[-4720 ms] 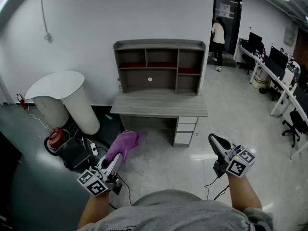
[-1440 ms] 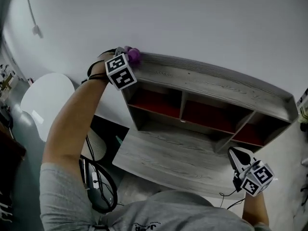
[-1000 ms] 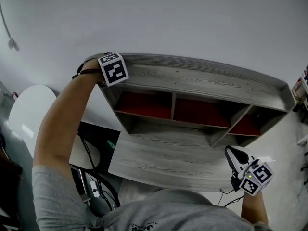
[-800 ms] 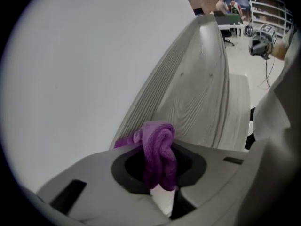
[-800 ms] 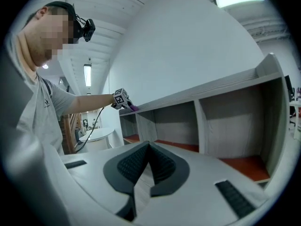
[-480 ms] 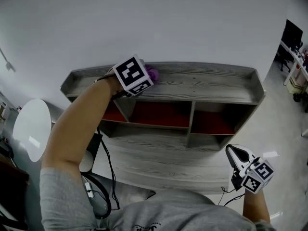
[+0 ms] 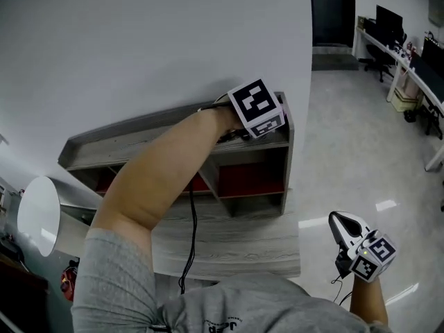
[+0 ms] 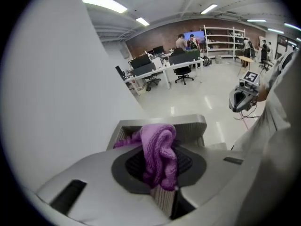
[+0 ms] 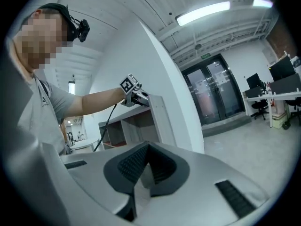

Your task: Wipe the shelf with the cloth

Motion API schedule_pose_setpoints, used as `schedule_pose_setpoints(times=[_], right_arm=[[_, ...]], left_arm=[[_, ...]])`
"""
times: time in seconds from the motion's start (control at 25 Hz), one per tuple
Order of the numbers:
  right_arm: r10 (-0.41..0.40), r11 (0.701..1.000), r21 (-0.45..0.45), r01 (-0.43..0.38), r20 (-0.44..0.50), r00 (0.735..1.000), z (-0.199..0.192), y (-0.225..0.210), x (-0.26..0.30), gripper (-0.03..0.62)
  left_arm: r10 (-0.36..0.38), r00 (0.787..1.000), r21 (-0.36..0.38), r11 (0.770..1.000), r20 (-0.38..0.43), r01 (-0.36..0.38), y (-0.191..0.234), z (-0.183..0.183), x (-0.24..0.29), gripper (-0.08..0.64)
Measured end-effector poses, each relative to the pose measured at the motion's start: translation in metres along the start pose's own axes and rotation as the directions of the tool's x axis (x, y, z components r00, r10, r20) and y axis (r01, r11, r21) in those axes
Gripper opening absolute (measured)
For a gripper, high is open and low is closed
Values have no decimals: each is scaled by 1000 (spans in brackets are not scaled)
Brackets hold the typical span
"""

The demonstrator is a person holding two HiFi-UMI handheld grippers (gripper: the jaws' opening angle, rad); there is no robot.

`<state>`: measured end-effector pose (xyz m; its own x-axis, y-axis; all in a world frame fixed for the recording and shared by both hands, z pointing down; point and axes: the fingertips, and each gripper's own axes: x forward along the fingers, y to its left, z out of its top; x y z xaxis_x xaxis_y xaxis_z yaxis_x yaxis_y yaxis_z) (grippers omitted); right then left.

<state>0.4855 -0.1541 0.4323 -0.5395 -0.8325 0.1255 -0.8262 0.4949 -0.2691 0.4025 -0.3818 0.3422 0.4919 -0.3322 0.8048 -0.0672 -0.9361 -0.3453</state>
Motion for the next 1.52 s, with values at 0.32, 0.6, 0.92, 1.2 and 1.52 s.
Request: schedule_pose_setpoints(times=[0.32, 0.6, 0.92, 1.2, 1.52], right_arm=[[93, 993, -74, -95, -25, 995, 12, 49, 45, 20], [241, 958, -139, -251, -88, 967, -3, 203, 180, 20], [334, 915, -171, -366, -187, 924, -32, 368, 289, 20], [295, 922, -190, -339, -225, 929, -38, 397, 306, 20], [263, 938, -175, -301, -208, 942, -33, 347, 273, 20]], left_arm=[[139, 976, -76, 989, 165, -128, 10, -50, -73, 92], [529, 849, -264, 817, -16, -513, 51, -376, -294, 91], [660, 677, -170, 664, -325, -728, 45, -657, -439, 92], [624, 709, -160, 703, -329, -693, 52, -701, -411, 92], [571, 742, -83, 770, -350, -632, 37, -627, -364, 78]])
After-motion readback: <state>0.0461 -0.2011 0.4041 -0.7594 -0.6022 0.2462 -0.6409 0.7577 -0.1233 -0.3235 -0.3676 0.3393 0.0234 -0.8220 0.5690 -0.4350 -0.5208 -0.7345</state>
